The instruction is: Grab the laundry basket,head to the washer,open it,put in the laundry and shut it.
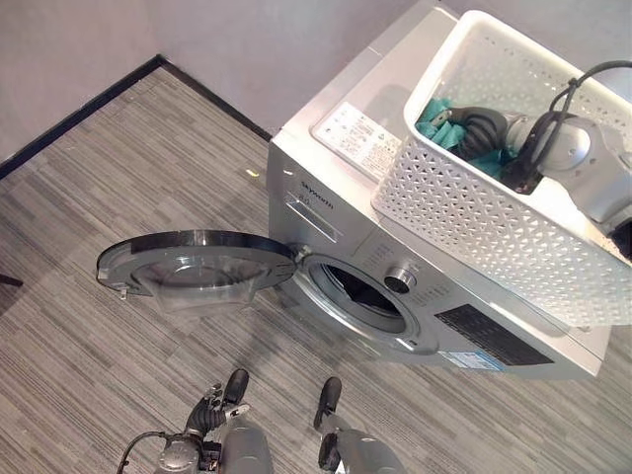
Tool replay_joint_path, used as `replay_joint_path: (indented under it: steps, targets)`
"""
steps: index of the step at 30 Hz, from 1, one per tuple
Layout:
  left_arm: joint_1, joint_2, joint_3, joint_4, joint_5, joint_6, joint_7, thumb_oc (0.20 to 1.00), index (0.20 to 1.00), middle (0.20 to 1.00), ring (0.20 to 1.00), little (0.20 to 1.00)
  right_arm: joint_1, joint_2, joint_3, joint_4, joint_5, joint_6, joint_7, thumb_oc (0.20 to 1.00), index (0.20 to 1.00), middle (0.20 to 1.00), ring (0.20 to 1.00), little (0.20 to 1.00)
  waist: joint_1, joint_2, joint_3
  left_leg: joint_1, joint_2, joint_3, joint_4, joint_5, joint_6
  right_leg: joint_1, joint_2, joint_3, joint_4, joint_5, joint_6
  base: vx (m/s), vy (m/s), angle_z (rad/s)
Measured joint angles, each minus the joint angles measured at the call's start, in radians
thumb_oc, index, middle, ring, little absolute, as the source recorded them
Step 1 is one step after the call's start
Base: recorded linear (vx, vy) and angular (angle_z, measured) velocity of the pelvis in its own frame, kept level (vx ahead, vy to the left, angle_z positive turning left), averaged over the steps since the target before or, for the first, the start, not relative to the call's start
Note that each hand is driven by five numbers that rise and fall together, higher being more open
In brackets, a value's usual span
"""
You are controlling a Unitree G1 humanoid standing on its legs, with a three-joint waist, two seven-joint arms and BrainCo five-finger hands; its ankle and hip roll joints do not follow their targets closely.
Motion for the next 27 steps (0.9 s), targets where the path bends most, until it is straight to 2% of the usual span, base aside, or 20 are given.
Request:
replay_joint_path:
  steps: [4, 7, 10, 13, 14, 17, 22, 24, 27]
  targets:
    - [0.000, -0.004, 0.009, 0.007, -0.001, 0.000, 0.017, 1.000, 1.000, 1.000, 1.000, 1.000, 0.039, -0.008, -0.024, -0.045, 0.043, 0.001, -0.041, 0.200, 0.200, 0.200, 0.200, 0.200, -0.011, -0.001, 0.000, 0.021, 0.000, 0.019, -0.009, -0.001, 0.001, 0.006, -0.001, 0.021, 0.000, 0.000, 0.000, 0.02, 0.042, -0.12]
    - [-0.002, -0.007, 0.016, 0.029, -0.001, 0.001, 0.019, 1.000, 1.000, 1.000, 1.000, 1.000, 0.098, -0.047, -0.056, -0.077, 0.104, -0.019, -0.064, 0.200, 0.200, 0.200, 0.200, 0.200, -0.031, 0.000, -0.001, 0.034, 0.001, 0.024, -0.015, 0.000, 0.002, 0.013, -0.001, 0.025, 0.000, 0.001, 0.001, 0.03, 0.036, -0.06]
    - [0.001, -0.020, 0.024, 0.035, 0.003, 0.002, 0.019, 1.000, 1.000, 1.000, 1.000, 1.000, 0.187, -0.120, -0.149, -0.131, 0.170, -0.020, -0.086, 0.200, 0.200, 0.200, 0.200, 0.200, -0.032, 0.003, 0.000, 0.050, 0.000, 0.026, -0.016, -0.002, 0.005, 0.028, -0.002, 0.025, 0.000, 0.000, 0.002, 0.05, 0.033, 0.00]
    - [0.002, -0.038, 0.044, 0.032, 0.010, 0.002, 0.018, 1.000, 1.000, 1.000, 1.000, 1.000, 0.324, -0.192, -0.328, -0.195, 0.245, -0.047, -0.113, 0.200, 0.200, 0.200, 0.200, 0.200, -0.034, 0.009, -0.001, 0.081, -0.003, 0.026, -0.016, -0.007, 0.012, 0.060, -0.005, 0.025, 0.000, -0.006, 0.006, 0.05, 0.042, 0.01]
    - [0.002, -0.039, 0.046, 0.034, 0.014, 0.003, 0.018, 1.000, 1.000, 1.000, 1.000, 1.000, 0.368, -0.206, -0.420, -0.203, 0.270, -0.056, -0.132, 0.200, 0.200, 0.200, 0.200, 0.200, -0.045, 0.013, -0.003, 0.096, -0.006, 0.029, -0.017, -0.010, 0.016, 0.074, -0.007, 0.026, 0.000, -0.009, 0.008, 0.06, 0.051, -0.02]
    - [-0.001, -0.041, 0.047, 0.042, 0.020, 0.005, 0.018, 1.000, 1.000, 1.000, 1.000, 1.000, 0.372, -0.230, -0.495, -0.209, 0.308, -0.068, -0.182, 0.200, 0.200, 0.200, 0.200, 0.200, -0.061, 0.025, -0.011, 0.114, -0.010, 0.045, -0.017, -0.015, 0.024, 0.085, -0.012, 0.037, 0.000, -0.010, 0.009, 0.05, 0.045, -0.13]
    - [0.001, -0.084, 0.047, 0.100, 0.057, 0.014, 0.020, 1.000, 1.000, 1.000, 1.000, 1.000, 0.369, -0.230, -0.595, -0.214, 0.349, -0.106, -0.290, 0.200, 0.200, 0.200, 0.200, 0.200, -0.082, 0.064, -0.064, 0.160, -0.022, 0.061, -0.018, -0.027, 0.040, 0.123, -0.023, 0.052, 0.000, -0.017, 0.018, 0.04, 0.047, -0.07]
    - [0.001, -0.085, 0.046, 0.107, 0.058, 0.015, 0.021, 1.000, 1.000, 1.000, 1.000, 1.000, 0.366, -0.229, -0.600, -0.213, 0.350, -0.120, -0.323, 0.200, 0.200, 0.200, 0.200, 0.200, -0.083, 0.063, -0.083, 0.164, -0.022, 0.065, -0.018, -0.029, 0.043, 0.125, -0.024, 0.055, 0.000, -0.017, 0.019, 0.02, 0.038, -0.08]
    - [-0.001, -0.085, 0.046, 0.107, 0.060, 0.015, 0.030, 1.000, 1.000, 1.000, 1.000, 1.000, 0.299, -0.170, -0.599, -0.182, 0.349, -0.126, -0.397, 0.200, 0.200, 0.200, 0.200, 0.200, -0.083, 0.058, -0.094, 0.189, -0.023, 0.077, -0.018, -0.031, 0.044, 0.142, -0.023, 0.071, 0.000, -0.017, 0.020, 0.02, 0.044, -0.11]
